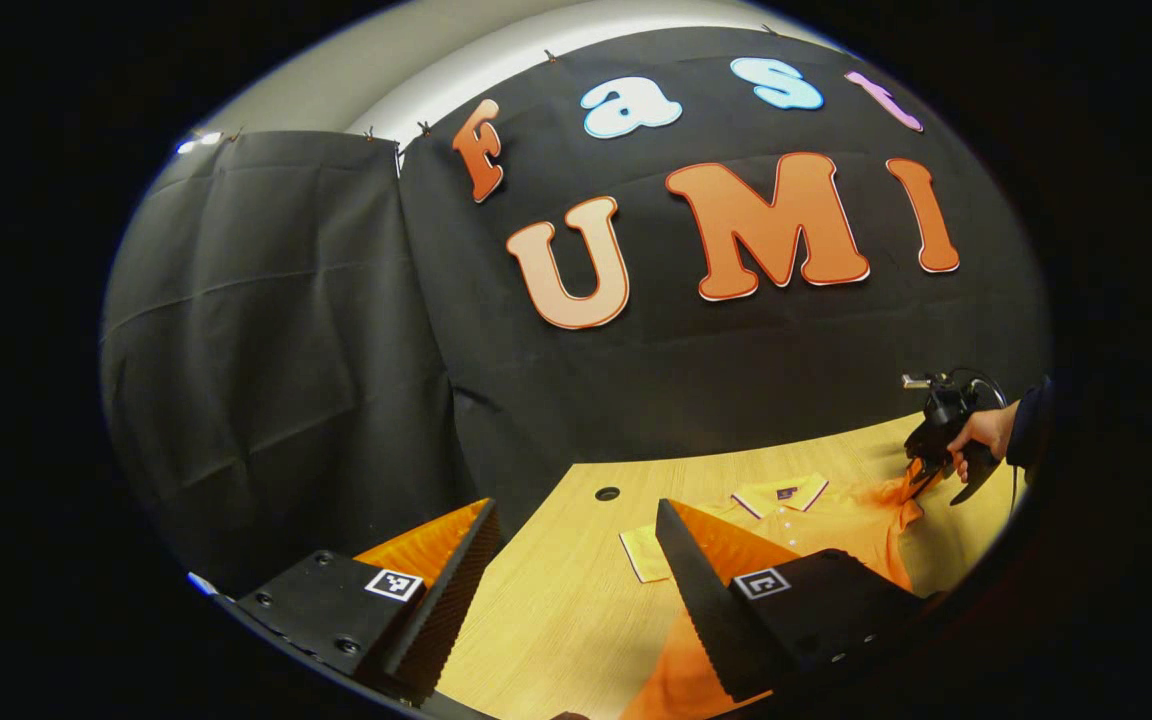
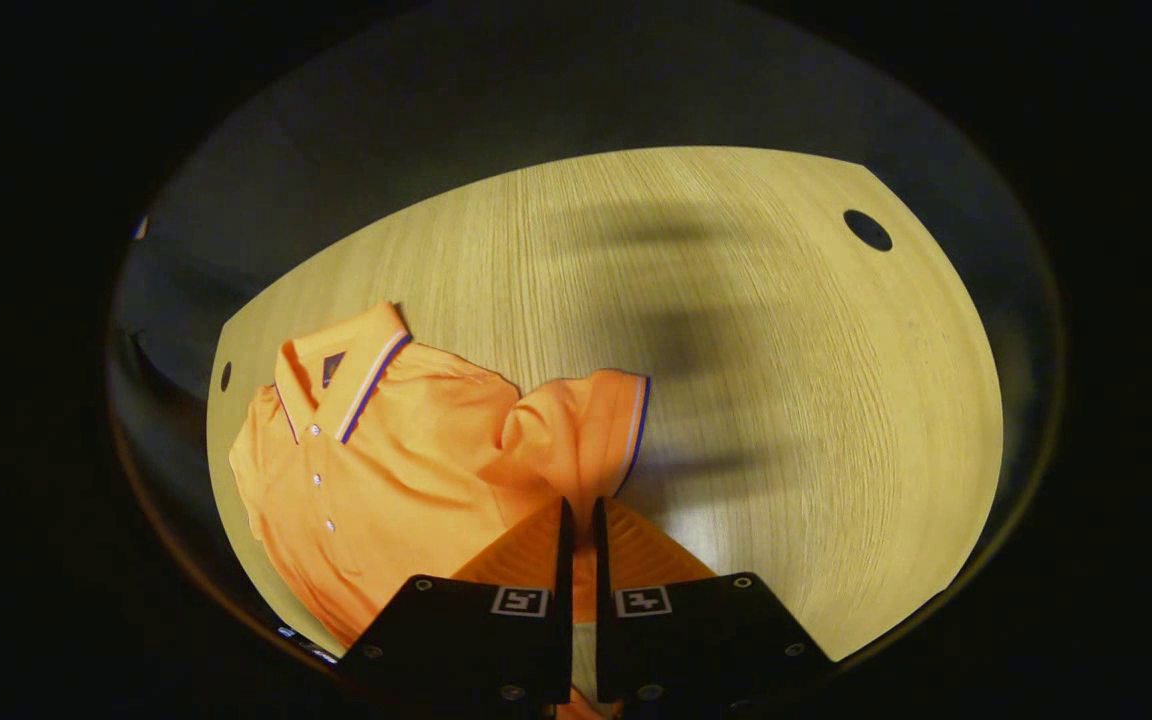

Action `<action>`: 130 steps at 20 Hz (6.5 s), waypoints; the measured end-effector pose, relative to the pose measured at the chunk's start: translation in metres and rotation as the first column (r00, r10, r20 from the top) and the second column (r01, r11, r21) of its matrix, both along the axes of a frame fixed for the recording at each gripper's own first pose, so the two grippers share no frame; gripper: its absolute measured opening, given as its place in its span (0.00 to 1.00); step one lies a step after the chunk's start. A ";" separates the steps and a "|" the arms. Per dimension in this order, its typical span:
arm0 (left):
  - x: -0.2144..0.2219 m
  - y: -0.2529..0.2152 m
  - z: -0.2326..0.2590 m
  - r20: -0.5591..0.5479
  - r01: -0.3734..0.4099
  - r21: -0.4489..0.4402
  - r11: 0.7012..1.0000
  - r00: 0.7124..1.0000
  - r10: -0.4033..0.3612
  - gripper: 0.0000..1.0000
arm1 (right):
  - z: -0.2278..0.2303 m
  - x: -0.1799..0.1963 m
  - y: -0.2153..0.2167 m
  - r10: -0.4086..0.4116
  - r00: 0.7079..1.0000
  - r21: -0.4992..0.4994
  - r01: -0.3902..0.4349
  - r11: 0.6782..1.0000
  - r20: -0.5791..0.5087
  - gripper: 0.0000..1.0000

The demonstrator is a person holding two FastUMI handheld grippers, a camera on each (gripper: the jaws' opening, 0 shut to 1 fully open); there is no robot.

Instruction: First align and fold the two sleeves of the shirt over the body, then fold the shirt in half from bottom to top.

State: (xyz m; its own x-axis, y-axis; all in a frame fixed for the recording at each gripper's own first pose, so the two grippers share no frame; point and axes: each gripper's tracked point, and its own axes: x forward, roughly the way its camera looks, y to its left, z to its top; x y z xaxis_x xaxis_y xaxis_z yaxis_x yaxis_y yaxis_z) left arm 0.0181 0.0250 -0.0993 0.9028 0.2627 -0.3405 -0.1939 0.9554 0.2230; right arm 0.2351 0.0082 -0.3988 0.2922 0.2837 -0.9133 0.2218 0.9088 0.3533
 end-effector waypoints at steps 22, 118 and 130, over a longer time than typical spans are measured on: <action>-0.006 0.033 -0.054 -0.137 -0.094 -0.128 0.987 0.988 0.076 0.98 | 0.153 -0.002 0.131 0.185 0.927 0.335 -0.296 0.895 0.326 0.50; -0.069 -0.053 0.061 0.305 0.282 -0.171 0.944 0.926 -0.221 0.96 | 0.326 -0.258 -0.010 0.127 0.428 -0.197 0.121 0.973 0.895 0.96; -0.080 -0.050 -0.135 -0.266 0.222 -0.269 0.937 0.918 -0.294 0.97 | 0.175 -0.318 0.025 0.167 0.787 -0.152 -0.094 0.984 0.594 0.96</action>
